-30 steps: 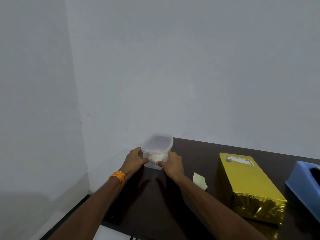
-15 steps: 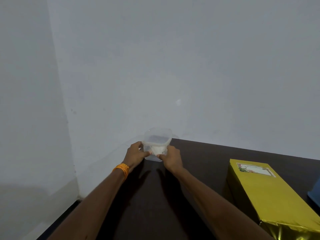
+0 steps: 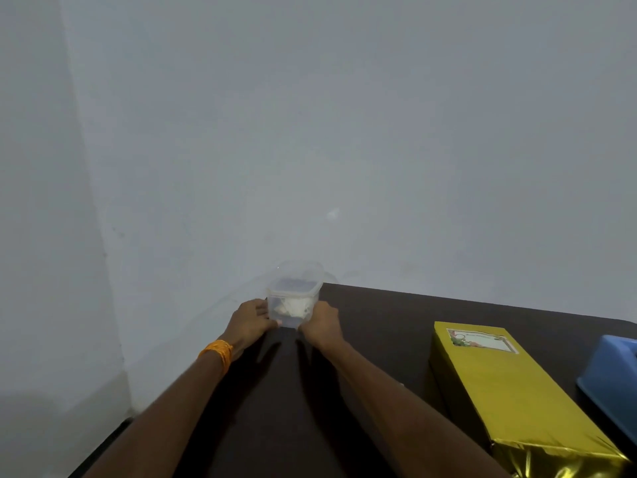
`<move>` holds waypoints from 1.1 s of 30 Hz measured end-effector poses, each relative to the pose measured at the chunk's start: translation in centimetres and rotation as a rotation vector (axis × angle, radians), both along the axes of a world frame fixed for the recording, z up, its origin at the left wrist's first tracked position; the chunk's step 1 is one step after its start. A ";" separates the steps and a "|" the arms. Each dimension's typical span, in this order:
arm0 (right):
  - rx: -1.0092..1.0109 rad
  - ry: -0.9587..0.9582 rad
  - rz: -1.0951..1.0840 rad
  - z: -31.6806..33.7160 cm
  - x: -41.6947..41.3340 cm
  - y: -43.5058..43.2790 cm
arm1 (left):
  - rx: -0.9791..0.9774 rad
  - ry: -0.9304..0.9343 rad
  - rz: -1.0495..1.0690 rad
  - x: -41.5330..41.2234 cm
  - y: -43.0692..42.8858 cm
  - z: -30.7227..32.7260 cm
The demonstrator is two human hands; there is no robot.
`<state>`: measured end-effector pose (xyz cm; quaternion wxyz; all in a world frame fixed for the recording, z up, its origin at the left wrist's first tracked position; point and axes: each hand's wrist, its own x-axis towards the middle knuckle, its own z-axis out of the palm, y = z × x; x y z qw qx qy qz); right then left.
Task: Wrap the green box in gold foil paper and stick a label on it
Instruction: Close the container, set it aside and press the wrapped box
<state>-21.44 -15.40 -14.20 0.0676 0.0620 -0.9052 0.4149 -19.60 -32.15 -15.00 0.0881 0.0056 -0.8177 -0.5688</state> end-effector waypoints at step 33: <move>0.064 0.416 -0.345 9.4 21.6 26.6 | 0.028 0.327 -0.258 16.7 29.2 10.2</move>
